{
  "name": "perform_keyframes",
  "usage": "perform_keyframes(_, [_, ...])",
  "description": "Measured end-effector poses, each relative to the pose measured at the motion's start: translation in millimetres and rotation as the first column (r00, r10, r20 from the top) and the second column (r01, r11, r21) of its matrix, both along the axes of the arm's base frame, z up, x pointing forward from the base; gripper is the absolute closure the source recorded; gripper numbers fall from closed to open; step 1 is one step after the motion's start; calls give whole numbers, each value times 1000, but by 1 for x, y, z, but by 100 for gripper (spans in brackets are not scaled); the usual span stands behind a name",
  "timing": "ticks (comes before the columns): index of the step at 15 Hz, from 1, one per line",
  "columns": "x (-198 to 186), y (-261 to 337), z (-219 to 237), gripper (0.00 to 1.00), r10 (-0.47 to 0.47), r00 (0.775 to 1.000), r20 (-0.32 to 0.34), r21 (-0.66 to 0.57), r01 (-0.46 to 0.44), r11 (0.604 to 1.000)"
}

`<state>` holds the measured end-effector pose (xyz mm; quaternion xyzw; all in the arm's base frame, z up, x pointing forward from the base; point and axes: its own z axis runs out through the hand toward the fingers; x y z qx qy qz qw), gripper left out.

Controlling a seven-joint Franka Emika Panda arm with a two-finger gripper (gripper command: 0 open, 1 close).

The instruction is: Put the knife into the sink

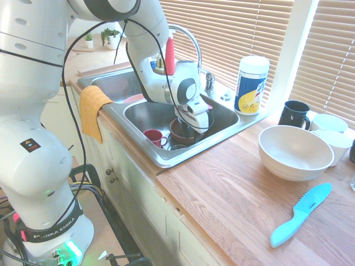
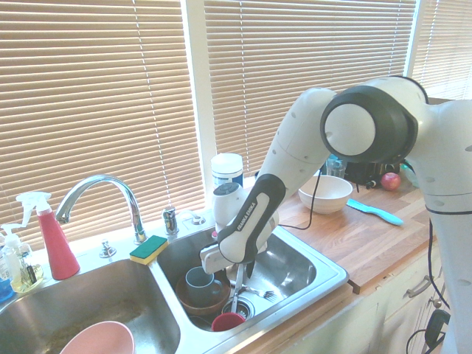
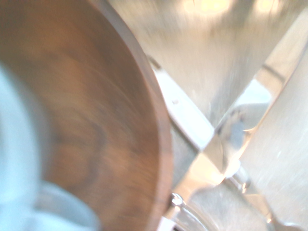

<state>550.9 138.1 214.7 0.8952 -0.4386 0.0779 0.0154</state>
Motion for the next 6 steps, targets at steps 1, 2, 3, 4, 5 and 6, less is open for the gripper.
perform_keyframes(1, [-1,2,21,0,10,1000,17,8,-10,1000])
perform_keyframes(2, [-5,2,38,0,26,1000,17,12,-27,1000])
perform_keyframes(3, [-9,1,53,0,48,999,7,22,-48,999])
perform_keyframes(4, [-14,-2,64,0,67,998,-4,31,-66,997])
perform_keyframes(5, [-18,-6,76,0,80,997,-13,38,-80,996])
perform_keyframes(6, [-23,-12,86,0,87,996,-18,40,-86,996])
